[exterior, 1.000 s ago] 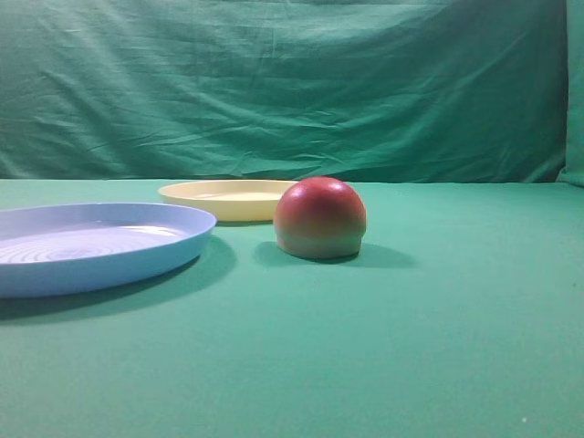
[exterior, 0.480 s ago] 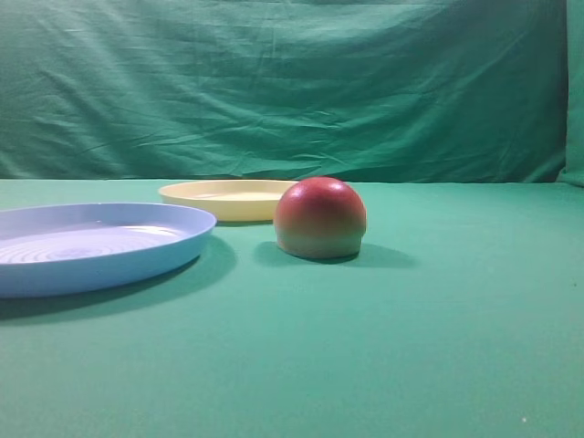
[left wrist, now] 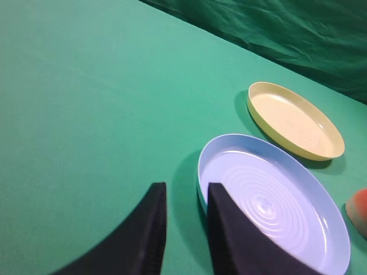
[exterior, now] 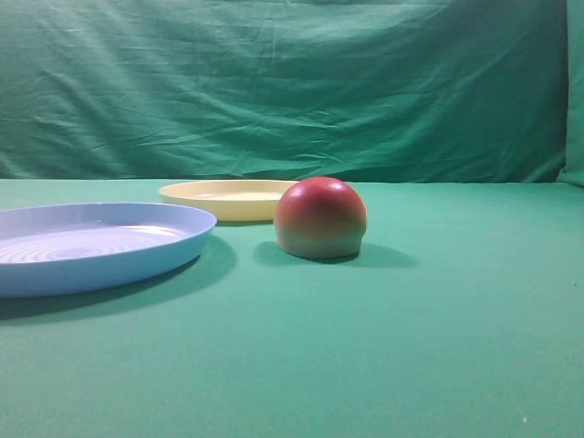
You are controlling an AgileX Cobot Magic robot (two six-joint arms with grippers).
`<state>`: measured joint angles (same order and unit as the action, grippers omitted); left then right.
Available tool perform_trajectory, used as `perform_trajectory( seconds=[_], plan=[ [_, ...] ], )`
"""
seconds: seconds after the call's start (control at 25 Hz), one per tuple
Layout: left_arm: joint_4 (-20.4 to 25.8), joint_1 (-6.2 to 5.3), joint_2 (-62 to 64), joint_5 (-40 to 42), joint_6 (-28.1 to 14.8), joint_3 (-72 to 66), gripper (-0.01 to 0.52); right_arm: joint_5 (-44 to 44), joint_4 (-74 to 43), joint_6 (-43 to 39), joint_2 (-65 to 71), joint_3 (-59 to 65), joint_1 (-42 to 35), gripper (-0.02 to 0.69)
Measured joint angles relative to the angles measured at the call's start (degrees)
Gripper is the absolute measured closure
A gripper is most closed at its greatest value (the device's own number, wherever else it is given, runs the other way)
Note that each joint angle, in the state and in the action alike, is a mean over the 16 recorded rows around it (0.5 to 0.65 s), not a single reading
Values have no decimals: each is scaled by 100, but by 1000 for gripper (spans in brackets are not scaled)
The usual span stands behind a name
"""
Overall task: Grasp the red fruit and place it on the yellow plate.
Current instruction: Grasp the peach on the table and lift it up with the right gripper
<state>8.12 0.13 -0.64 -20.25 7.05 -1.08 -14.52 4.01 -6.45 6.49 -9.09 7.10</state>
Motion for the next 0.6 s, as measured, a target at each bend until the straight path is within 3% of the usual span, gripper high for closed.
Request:
perform_trajectory(
  seconds=[0.6],
  plan=[
    [0, 0, 0, 0, 0, 0, 357, -1527, 136, 1152, 3232, -1969, 152, 665]
  ],
)
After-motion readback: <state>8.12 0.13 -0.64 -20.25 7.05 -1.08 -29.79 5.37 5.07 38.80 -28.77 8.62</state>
